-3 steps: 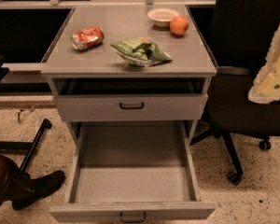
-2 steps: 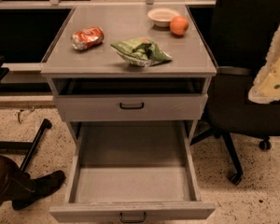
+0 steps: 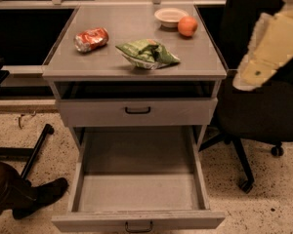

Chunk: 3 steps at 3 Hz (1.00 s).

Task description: Place green jalapeno chip bag into middle drawer

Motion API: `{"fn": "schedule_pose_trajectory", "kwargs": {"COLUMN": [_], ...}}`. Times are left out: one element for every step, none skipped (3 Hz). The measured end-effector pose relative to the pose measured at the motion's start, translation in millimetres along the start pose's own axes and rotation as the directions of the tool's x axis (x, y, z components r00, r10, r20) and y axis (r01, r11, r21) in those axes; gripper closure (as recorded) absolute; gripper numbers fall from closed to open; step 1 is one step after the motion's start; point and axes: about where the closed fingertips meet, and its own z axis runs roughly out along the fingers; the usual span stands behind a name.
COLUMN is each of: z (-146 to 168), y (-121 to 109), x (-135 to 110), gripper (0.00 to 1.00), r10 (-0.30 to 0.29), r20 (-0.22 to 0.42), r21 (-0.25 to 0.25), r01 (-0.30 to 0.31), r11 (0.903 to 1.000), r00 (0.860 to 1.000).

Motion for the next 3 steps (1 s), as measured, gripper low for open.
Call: {"fn": "schedule_pose_trajectory", "kwargs": {"z": [44, 103, 103], "y": [-29, -51, -51], "x": [-5, -9, -9], "gripper": [0.0, 0.0, 0.0], "r10": [0.008, 0.034, 0.034], "r20": [0.02, 0.052, 0.052], "r21": [-0.03, -0.103, -0.103], "r01": [-0.007, -0.028, -0.028], "r11": [0.9995, 0.9943, 0.9943], "r00": [1.0, 0.998, 0.998]}}
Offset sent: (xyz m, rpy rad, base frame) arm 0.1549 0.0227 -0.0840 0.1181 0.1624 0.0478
